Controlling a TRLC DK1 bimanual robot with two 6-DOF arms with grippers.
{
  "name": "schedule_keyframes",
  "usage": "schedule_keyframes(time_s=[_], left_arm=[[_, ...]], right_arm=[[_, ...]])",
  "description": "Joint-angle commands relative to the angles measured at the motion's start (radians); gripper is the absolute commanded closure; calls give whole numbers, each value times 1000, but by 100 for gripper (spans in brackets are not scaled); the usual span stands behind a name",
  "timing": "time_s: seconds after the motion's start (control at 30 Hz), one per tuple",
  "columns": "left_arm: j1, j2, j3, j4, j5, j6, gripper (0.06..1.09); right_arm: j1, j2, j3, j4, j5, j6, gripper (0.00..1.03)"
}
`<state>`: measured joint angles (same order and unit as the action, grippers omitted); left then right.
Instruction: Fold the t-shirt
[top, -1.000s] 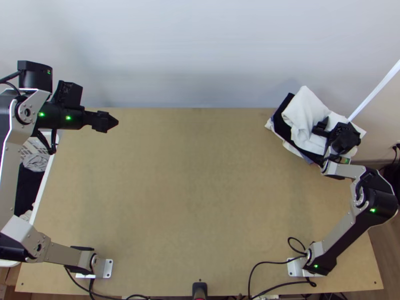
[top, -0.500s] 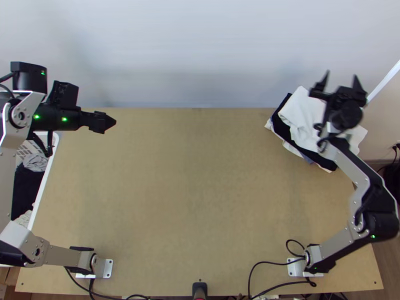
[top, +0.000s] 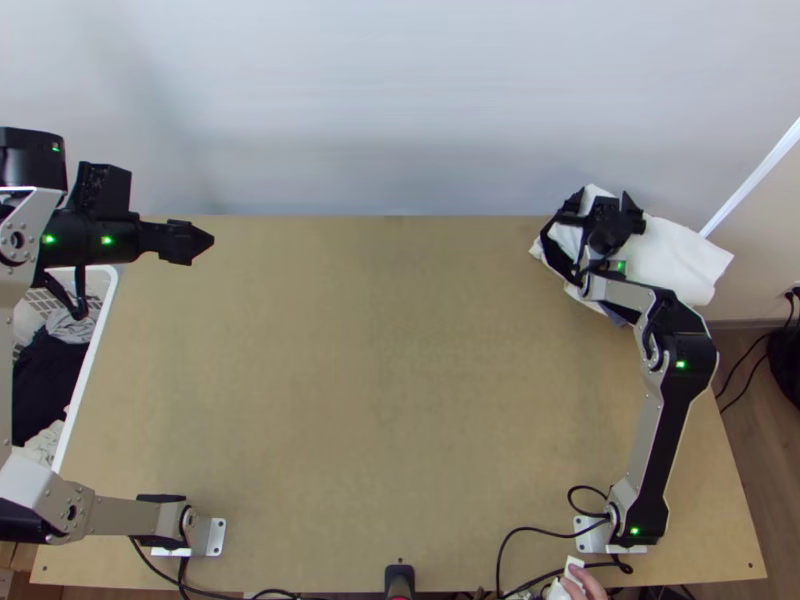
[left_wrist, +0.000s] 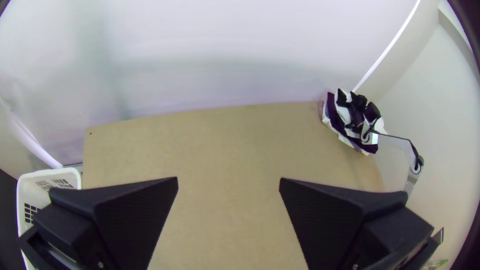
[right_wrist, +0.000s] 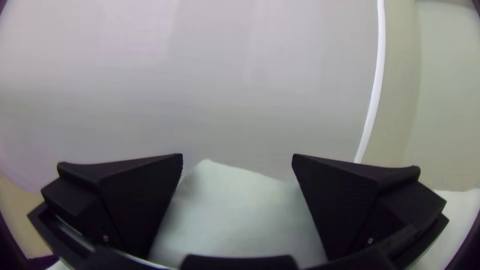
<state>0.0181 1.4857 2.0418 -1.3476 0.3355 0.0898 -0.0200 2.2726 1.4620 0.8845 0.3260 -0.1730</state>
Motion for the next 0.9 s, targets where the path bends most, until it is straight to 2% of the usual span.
schedule_keyframes(time_s=[0.0, 0.17, 0.3, 0.4, 0.53, 0.7, 0.73, 0.8, 0.87], left_arm=[[11, -28, -2, -24, -4, -1, 10], [11, -31, 0, -24, -3, 5, 10], [13, -44, 0, -15, -7, -1, 10], [16, -74, -3, 74, -47, -45, 10], [2, -176, -92, 323, -204, -71, 10], [-3, -324, -250, 587, -293, -82, 10], [-3, -352, -289, 647, -319, -79, 10], [-3, -420, -367, 755, -412, -58, 10], [-1, -490, -456, 874, -517, -55, 10]], right_arm=[[-18, 53, 32, 1, 27, -6, 4], [-24, 18, 18, 1, 47, 3, 4], [-43, -143, -63, -4, 51, 29, 4], [-54, -303, -126, -41, 48, 18, 4], [-75, -552, -193, -140, -36, -8, 5], [-107, -872, -235, -213, -100, 30, 4], [-107, -938, -230, -266, -104, 32, 5], [-109, -1058, -221, -326, -104, 36, 5], [-110, -1162, -235, -326, -128, 32, 4]])
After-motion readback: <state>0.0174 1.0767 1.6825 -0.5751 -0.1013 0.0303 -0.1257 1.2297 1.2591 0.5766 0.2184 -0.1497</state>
